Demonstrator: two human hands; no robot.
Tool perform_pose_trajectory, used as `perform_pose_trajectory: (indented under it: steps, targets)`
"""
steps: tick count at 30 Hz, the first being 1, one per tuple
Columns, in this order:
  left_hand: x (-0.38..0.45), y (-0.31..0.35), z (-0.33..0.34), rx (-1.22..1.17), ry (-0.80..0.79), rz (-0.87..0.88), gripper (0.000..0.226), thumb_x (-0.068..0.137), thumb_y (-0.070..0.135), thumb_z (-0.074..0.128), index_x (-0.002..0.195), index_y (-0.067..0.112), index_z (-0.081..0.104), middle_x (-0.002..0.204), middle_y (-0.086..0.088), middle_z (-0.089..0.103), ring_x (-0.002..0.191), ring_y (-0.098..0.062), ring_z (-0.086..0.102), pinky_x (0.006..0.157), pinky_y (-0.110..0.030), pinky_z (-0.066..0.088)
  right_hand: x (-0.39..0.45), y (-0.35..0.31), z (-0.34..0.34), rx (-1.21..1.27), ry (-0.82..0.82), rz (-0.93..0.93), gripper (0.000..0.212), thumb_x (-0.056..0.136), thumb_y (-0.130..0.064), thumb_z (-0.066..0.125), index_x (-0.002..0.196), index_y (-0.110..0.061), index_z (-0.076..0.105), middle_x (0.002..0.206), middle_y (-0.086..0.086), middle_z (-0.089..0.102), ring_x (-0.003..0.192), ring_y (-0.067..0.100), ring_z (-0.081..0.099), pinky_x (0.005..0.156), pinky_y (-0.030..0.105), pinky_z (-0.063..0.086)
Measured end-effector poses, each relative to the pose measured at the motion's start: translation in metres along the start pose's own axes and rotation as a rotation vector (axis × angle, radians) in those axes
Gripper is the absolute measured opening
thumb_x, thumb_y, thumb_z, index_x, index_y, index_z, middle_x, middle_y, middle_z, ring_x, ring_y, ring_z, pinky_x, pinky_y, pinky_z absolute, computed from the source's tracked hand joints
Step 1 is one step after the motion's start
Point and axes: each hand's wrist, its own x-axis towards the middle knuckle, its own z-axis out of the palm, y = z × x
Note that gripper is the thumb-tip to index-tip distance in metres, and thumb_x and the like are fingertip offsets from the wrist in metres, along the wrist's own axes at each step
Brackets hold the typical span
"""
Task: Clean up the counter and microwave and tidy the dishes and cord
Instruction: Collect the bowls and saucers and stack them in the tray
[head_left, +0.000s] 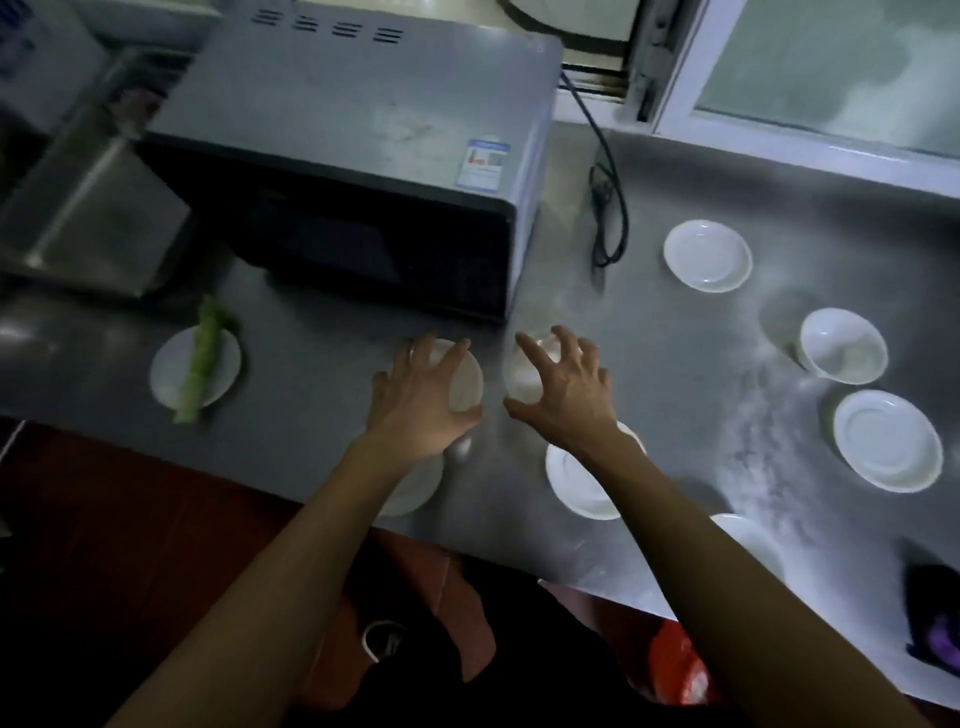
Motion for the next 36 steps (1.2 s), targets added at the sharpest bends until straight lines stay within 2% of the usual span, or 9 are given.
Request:
perform_pose_trajectory:
  steps: [6, 10, 15, 22, 29, 36]
  targets:
    - [-0.076, -0.093, -0.018, -0.065, 0.078, -0.094, 0.084, 0.079, 0.064, 0.062, 0.149, 0.04, 0.022, 0.158, 0.001, 0.014, 0.145, -0.028, 0.012, 0.108, -0.056, 0.032, -0.027, -0.099, 0.022, -0.08, -0.025, -0.131, 0.089, 0.074, -0.067, 0.068, 0.149, -0.041, 0.028, 0.158, 0.01, 0.022, 0.14, 0.038, 0.023, 0.105, 0.06, 0.038]
    - [-0.134, -0.161, -0.03, -0.096, 0.123, -0.177, 0.088, 0.077, 0.064, 0.064, 0.15, 0.038, 0.022, 0.159, -0.003, 0.014, 0.146, -0.031, 0.012, 0.108, -0.061, 0.032, -0.049, -0.178, 0.037, -0.088, -0.024, -0.213, 0.089, 0.074, -0.064, 0.07, 0.149, -0.043, 0.028, 0.159, 0.007, 0.021, 0.14, 0.039, 0.025, 0.105, 0.058, 0.037]
    - [-0.199, -0.238, -0.046, -0.103, 0.174, -0.331, 0.086, 0.076, 0.067, 0.061, 0.148, 0.039, 0.022, 0.156, -0.002, 0.019, 0.142, -0.03, 0.017, 0.106, -0.059, 0.032, -0.075, -0.273, 0.057, -0.089, -0.041, -0.331, 0.086, 0.077, -0.064, 0.068, 0.15, -0.045, 0.026, 0.16, 0.006, 0.02, 0.143, 0.036, 0.019, 0.108, 0.057, 0.031]
    - [-0.26, -0.322, -0.061, -0.142, 0.24, -0.503, 0.085, 0.078, 0.066, 0.061, 0.149, 0.04, 0.021, 0.16, 0.0, 0.012, 0.146, -0.028, 0.01, 0.108, -0.057, 0.03, -0.08, -0.375, 0.08, -0.124, -0.114, -0.547, 0.088, 0.078, -0.061, 0.067, 0.152, -0.043, 0.022, 0.162, 0.009, 0.014, 0.145, 0.037, 0.015, 0.109, 0.056, 0.032]
    - [-0.268, -0.39, -0.068, -0.153, 0.249, -0.624, 0.089, 0.078, 0.067, 0.059, 0.151, 0.041, 0.017, 0.16, 0.001, 0.01, 0.146, -0.027, 0.01, 0.107, -0.056, 0.031, -0.054, -0.454, 0.102, -0.133, -0.115, -0.645, 0.087, 0.078, -0.062, 0.067, 0.151, -0.043, 0.024, 0.16, 0.008, 0.016, 0.143, 0.036, 0.017, 0.106, 0.055, 0.033]
    - [-0.207, -0.448, -0.094, -0.123, 0.258, -0.6, 0.084, 0.079, 0.068, 0.06, 0.146, 0.041, 0.018, 0.159, -0.001, 0.012, 0.145, -0.028, 0.012, 0.105, -0.057, 0.034, 0.02, -0.506, 0.12, -0.091, -0.115, -0.639, 0.088, 0.077, -0.062, 0.068, 0.152, -0.042, 0.025, 0.16, 0.009, 0.017, 0.143, 0.037, 0.018, 0.106, 0.057, 0.033]
